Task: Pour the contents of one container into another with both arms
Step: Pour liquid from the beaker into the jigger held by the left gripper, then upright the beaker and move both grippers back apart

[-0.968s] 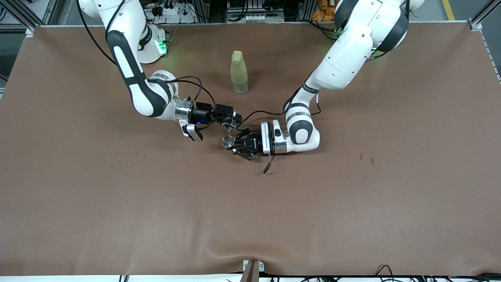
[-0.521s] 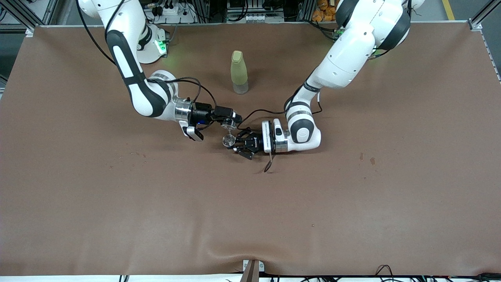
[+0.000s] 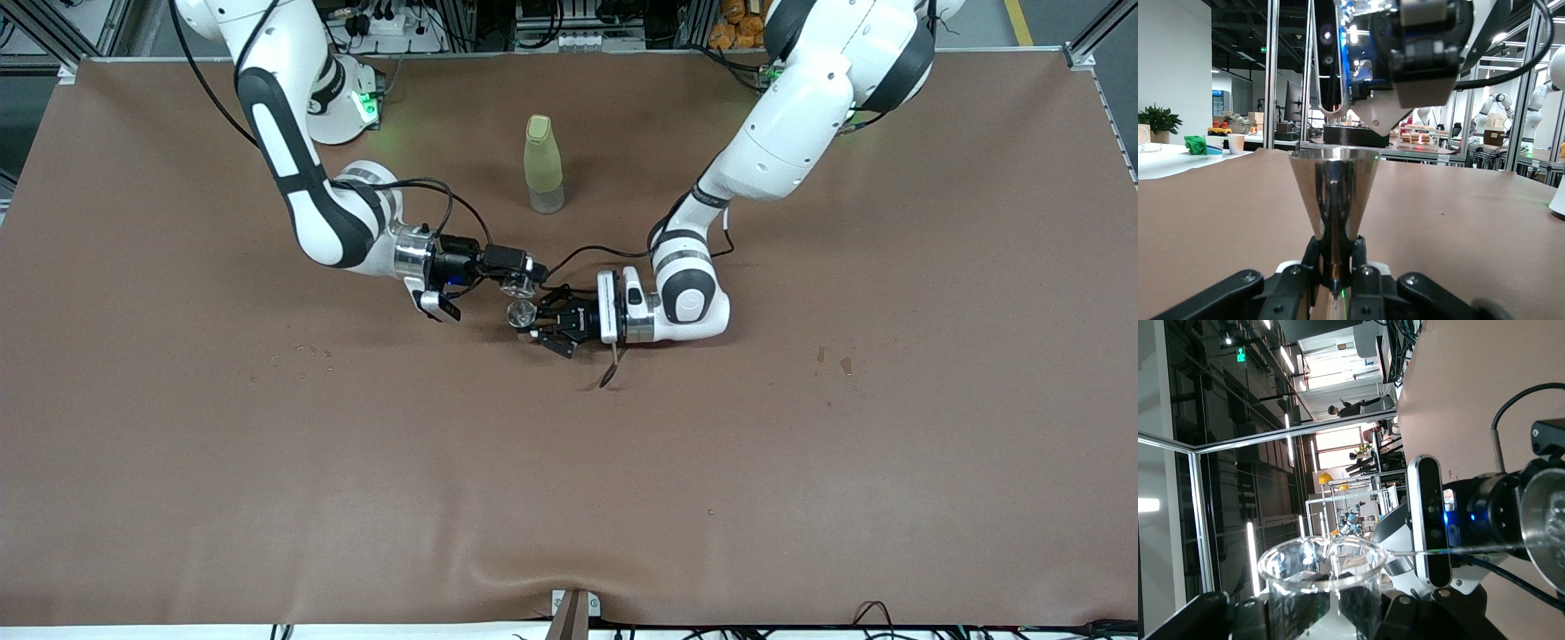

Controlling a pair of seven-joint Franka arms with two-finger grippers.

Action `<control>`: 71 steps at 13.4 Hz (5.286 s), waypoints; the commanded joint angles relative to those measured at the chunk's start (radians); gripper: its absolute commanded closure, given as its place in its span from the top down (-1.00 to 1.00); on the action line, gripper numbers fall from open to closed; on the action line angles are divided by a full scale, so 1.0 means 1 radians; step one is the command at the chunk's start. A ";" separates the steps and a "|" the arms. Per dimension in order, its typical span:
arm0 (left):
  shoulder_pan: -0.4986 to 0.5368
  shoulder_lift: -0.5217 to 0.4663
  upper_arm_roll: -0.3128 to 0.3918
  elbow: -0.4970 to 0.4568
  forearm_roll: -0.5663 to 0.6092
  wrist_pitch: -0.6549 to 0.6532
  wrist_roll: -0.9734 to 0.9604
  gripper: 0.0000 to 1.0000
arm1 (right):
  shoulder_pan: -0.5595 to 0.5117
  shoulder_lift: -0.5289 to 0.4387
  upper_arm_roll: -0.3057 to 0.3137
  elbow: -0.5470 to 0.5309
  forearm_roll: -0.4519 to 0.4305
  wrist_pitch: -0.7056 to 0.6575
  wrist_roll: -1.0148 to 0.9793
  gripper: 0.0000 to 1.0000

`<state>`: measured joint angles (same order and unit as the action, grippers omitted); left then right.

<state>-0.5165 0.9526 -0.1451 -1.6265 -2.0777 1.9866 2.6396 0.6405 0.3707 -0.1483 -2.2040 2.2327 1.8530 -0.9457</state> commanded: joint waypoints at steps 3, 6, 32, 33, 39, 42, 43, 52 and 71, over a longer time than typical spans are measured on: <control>0.012 -0.046 -0.007 -0.044 0.010 -0.015 0.010 -1.00 | -0.016 -0.021 0.007 0.000 -0.001 0.003 0.068 -1.00; 0.012 -0.048 -0.008 -0.044 0.010 -0.015 0.008 -1.00 | -0.016 -0.018 0.007 0.000 -0.001 0.003 0.117 -1.00; 0.613 -0.153 -0.007 -0.156 0.622 -0.307 -0.145 -1.00 | -0.709 -0.104 0.000 0.122 -1.056 -0.336 -1.172 -1.00; 0.659 -0.153 -0.007 -0.150 0.669 -0.337 -0.148 -1.00 | -0.738 -0.093 0.000 0.122 -1.080 -0.336 -1.250 -1.00; 0.872 -0.149 -0.004 -0.141 0.898 -0.455 -0.155 -1.00 | -0.858 0.051 0.000 0.132 -1.102 -0.391 -1.622 -1.00; 0.990 -0.155 -0.004 -0.122 0.987 -0.526 -0.161 -1.00 | -0.884 0.146 0.000 0.156 -1.104 -0.403 -1.755 -1.00; 1.033 -0.143 -0.005 -0.099 1.034 -0.549 -0.159 -1.00 | -0.887 0.175 0.000 0.162 -1.104 -0.403 -1.791 -1.00; 1.133 -0.078 -0.007 -0.056 1.088 -0.575 -0.104 -1.00 | -0.894 0.356 0.000 0.260 -1.098 -0.368 -1.966 -1.00; 1.046 0.020 -0.013 -0.042 1.005 -0.496 -0.073 -1.00 | -0.863 0.459 0.003 0.303 -1.071 -0.305 -1.880 0.39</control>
<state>0.5365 0.9657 -0.1593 -1.6765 -1.0501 1.4885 2.5602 -0.2222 0.8203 -0.1421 -1.9003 1.1551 1.5563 -2.7441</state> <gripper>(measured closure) 0.789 0.317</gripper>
